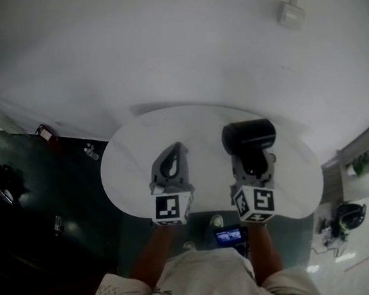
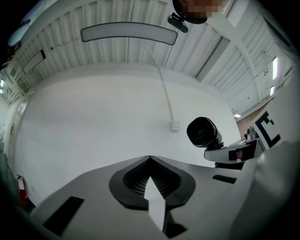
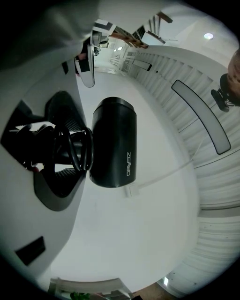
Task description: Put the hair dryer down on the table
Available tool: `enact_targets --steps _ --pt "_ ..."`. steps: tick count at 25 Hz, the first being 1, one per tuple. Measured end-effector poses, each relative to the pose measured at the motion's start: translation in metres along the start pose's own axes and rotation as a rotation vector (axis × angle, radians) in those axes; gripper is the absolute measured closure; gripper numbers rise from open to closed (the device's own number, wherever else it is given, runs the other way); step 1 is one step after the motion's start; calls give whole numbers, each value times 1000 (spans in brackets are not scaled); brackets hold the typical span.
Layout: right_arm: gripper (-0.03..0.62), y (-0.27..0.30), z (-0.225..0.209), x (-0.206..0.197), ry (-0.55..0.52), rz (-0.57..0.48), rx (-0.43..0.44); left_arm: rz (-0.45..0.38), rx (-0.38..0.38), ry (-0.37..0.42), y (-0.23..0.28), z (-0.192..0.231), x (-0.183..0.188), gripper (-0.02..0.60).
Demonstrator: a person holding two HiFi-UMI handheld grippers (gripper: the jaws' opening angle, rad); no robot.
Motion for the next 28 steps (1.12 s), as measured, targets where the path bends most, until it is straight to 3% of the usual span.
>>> enact_targets --steps 11,19,28 --pt "341 96 -50 -1 16 28 90 -3 80 12 94 -7 -7 584" --pt "341 128 -31 -23 -14 93 111 7 84 25 108 13 -13 584" --pt "341 164 4 -90 -78 281 136 7 106 32 101 47 -17 584"
Point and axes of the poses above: the fingertips, and each gripper's own axes: y forward along the fingers, z to its left, x out of its top, the point moved 9 cm from there along -y, backward along the fingers, and after that the axes turned 11 degrees about -x, right-handed, at the moved point
